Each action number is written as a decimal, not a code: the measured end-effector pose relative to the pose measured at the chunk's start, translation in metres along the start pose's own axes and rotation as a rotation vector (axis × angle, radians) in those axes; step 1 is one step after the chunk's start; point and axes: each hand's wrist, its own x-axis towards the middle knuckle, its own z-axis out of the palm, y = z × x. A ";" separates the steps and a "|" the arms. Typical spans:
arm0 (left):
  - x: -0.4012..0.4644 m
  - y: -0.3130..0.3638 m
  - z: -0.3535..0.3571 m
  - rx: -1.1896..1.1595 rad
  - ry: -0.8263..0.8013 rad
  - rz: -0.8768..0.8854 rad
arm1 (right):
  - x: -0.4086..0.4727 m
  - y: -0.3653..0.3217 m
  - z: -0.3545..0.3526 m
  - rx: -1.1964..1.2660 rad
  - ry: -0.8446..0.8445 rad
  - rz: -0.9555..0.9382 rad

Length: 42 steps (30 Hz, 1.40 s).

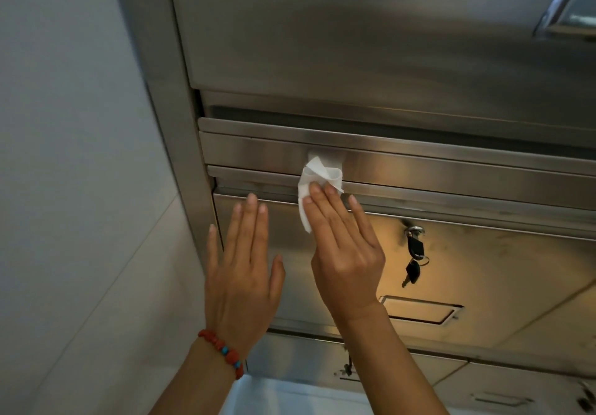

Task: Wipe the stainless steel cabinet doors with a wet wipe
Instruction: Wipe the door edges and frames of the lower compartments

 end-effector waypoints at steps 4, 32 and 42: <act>0.003 0.024 -0.002 -0.073 0.038 -0.004 | -0.003 0.009 -0.016 0.011 -0.035 0.009; -0.043 0.293 -0.027 -0.215 0.031 0.116 | -0.080 0.184 -0.237 -0.040 -0.080 0.155; -0.049 0.366 -0.001 -0.252 -0.018 0.165 | -0.112 0.249 -0.267 -0.107 -0.082 0.190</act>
